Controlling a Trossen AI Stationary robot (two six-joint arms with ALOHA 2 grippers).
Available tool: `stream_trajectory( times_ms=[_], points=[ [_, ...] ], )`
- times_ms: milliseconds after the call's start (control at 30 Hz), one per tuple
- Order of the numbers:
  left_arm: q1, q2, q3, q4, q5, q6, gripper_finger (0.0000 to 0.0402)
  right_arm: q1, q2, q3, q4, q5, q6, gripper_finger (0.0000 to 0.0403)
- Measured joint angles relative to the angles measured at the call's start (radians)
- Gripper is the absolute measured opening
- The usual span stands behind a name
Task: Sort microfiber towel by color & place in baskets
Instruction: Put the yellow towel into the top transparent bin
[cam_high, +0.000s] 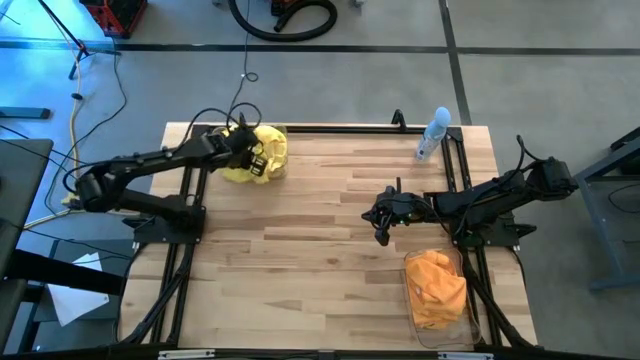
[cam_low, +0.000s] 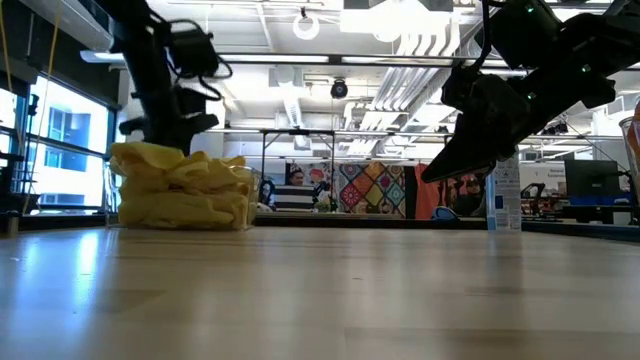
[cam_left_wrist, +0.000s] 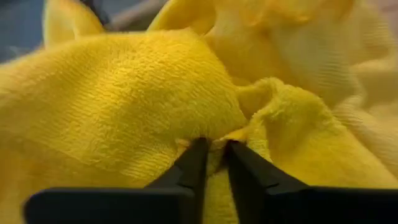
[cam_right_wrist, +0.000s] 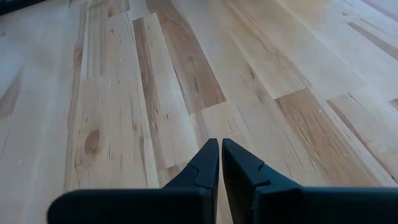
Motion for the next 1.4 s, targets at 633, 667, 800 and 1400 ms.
stream_trajectory(
  times_ms=[633, 667, 800, 1400],
  points=[
    [0.211, 0.284, 0.061, -0.009, 0.206, -0.081, 0.0174, 0.0, 0.0, 0.0, 0.0, 0.004, -0.003, 0.0016],
    [0.21, 0.279, 0.06, -0.008, 0.206, -0.088, 0.0174, 0.0, 0.0, 0.0, 0.0, 0.004, -0.003, 0.0016],
    [0.211, 0.238, 0.057, -0.013, 0.215, -0.098, 0.0174, 0.0, 0.0, 0.0, 0.0, 0.004, -0.003, 0.0016],
    [0.207, -0.112, 0.055, -0.048, 0.274, -0.168, 0.0174, 0.0, 0.0, 0.0, 0.0, 0.003, -0.003, 0.0016]
  ],
)
